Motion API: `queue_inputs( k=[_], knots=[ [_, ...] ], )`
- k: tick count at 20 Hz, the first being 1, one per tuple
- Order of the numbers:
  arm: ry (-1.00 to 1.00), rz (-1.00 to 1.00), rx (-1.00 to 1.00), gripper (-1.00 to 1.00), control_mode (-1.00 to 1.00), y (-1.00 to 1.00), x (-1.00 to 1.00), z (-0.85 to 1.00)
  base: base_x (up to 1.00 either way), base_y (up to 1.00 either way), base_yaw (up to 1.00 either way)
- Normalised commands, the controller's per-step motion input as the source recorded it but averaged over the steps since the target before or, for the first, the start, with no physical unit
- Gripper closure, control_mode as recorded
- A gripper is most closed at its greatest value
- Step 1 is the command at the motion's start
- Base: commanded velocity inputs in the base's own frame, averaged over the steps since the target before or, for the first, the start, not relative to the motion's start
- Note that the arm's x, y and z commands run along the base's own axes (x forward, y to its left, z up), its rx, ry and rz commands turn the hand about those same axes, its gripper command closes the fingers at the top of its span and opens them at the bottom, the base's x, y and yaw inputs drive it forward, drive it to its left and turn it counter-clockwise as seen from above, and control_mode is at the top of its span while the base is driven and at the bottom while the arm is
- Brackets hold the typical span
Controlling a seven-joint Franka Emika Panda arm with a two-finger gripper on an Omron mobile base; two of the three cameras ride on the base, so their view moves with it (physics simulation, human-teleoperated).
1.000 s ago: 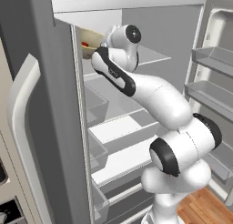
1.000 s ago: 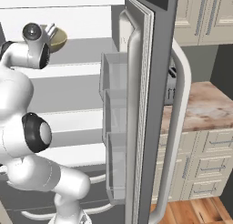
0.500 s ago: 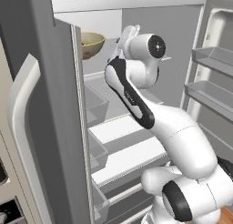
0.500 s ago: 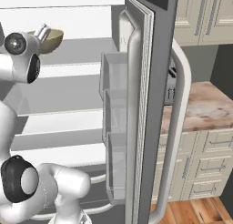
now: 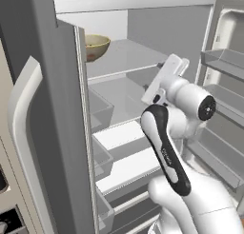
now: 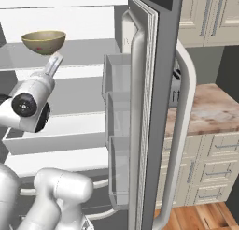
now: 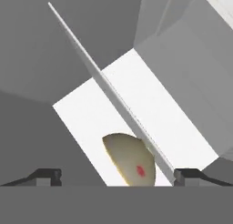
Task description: Move the cup from next to the sink to the open cabinet. Then, move the bowl with the bell pepper to the fridge to clear the area for faucet cleaning.
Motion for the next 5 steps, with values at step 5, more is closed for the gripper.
queue_inputs(
  k=[5],
  knots=[
    [0.0, -0.05, -0.15, -1.0, -1.0, -0.41, -1.0, -1.0, 0.0, 0.0, 0.0]
  ],
)
